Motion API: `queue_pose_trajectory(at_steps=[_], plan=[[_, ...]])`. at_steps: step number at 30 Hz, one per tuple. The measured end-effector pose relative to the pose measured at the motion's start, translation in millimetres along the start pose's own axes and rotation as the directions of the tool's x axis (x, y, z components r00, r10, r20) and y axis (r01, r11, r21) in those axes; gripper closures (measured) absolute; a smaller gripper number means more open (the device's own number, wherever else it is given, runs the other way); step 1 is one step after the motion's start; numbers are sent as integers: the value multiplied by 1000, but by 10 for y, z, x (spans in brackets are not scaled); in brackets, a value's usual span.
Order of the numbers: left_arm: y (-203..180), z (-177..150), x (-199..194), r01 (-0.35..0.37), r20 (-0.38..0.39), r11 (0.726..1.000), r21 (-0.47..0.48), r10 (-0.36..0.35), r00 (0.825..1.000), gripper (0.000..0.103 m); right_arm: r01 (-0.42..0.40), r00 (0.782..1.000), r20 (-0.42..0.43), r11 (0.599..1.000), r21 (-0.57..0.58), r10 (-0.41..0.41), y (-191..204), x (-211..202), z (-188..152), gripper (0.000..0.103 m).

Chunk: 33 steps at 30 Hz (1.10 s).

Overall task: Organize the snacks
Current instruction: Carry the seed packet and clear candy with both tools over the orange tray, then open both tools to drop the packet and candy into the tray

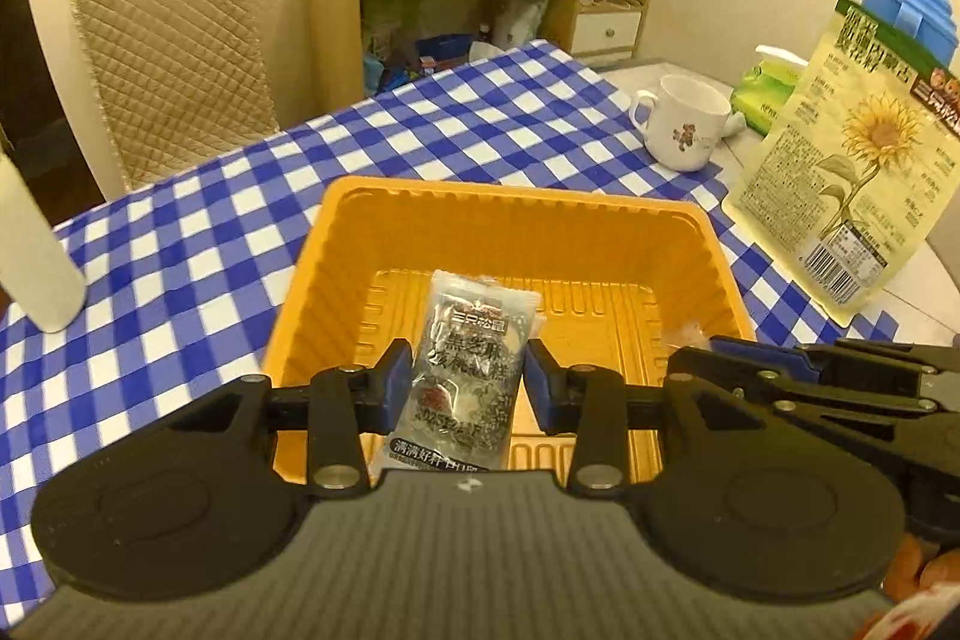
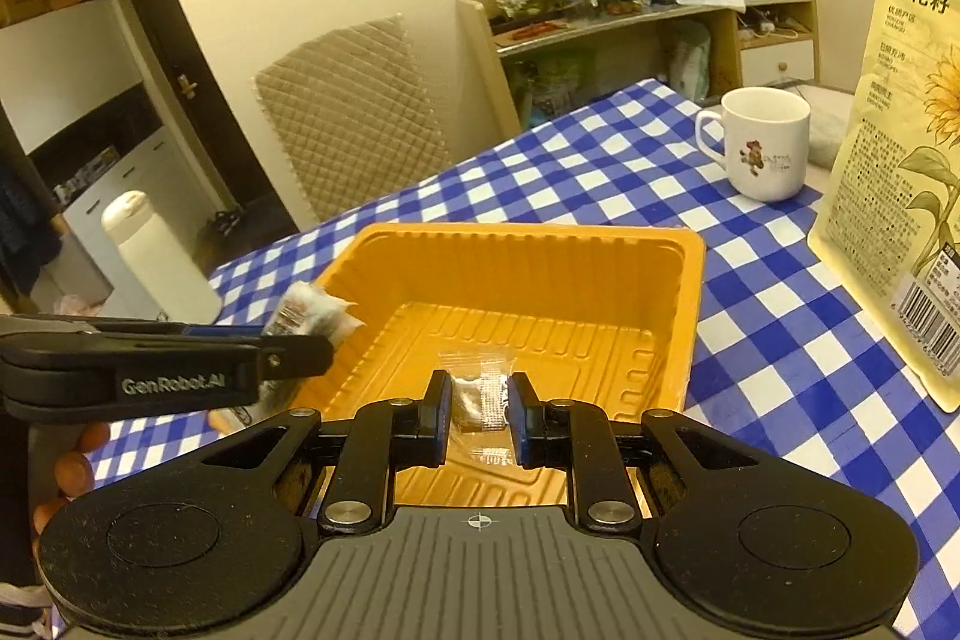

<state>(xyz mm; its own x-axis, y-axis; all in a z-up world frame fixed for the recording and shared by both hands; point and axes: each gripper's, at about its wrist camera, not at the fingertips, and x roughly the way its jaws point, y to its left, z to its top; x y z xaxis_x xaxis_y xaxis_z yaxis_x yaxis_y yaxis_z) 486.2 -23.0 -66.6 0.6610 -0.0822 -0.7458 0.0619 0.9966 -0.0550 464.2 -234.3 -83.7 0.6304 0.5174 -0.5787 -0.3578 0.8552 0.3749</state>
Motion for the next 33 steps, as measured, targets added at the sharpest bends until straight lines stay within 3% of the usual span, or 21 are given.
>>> queue_pose_trajectory(at_steps=[10, 15, 27, 33], plan=[[-84, -35, 410, 4, -77, 1000, 15, -3, 997, 66, 31, 999, -28, 999, 23, -31, -116, 157, 2, 83], [-69, -13, 475, 20, -79, 1000, -6, -20, 997, 70, 41, 999, -35, 999, 30, -40, -151, 165, -16, 83], [154, -9, 196, 8, -42, 999, -45, -10, 999, 69, 24, 999, -43, 999, 37, -22, -135, 199, 15, 83], [282, -64, 53, -4, -32, 997, -75, 1, 999, 59, 7, 1000, -27, 997, 75, -5, -117, 267, 87, 82]])
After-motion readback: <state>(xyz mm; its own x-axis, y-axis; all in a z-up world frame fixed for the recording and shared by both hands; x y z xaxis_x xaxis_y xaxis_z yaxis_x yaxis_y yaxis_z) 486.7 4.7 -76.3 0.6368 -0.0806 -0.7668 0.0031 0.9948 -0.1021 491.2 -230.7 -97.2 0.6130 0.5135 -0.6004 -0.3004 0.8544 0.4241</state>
